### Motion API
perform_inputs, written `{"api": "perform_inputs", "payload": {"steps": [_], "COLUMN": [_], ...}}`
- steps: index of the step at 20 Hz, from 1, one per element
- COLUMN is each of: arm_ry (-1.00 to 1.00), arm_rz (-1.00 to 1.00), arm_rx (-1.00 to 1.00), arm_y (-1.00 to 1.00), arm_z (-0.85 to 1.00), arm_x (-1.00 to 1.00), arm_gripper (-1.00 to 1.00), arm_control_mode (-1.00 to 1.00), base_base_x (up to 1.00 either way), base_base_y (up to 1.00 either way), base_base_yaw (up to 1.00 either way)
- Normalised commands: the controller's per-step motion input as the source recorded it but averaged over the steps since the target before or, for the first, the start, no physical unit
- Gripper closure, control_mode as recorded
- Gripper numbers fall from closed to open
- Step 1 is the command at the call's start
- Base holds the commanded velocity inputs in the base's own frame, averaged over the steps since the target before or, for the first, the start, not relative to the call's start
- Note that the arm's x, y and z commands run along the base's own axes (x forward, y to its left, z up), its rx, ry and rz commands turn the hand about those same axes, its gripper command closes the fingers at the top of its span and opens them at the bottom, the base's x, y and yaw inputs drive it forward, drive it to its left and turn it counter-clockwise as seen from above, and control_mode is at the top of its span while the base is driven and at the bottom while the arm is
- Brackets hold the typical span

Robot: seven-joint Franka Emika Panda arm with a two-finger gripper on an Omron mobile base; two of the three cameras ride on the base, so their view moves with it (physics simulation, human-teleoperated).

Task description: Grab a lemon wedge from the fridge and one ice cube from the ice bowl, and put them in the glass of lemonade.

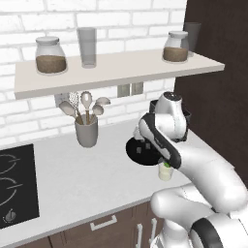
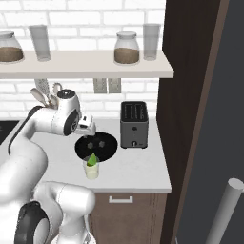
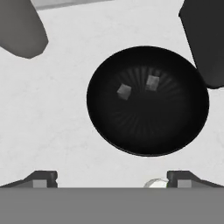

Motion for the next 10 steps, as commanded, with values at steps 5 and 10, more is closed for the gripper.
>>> {"api": "perform_inputs", "payload": {"steps": [5, 10], "arm_ry": [0.18, 0.23], "arm_rz": [0.0, 0.0], "arm_rx": [-0.12, -0.07], "arm_y": [0.15, -0.11], "arm_z": [-0.55, -0.55], "arm_x": [0.97, 0.54], "arm_gripper": [-1.0, -1.0], "arm_control_mode": [-1.0, -1.0], "base_base_x": [0.0, 0.0], "base_base_y": [0.0, 0.0], "base_base_yaw": [0.0, 0.0]}}
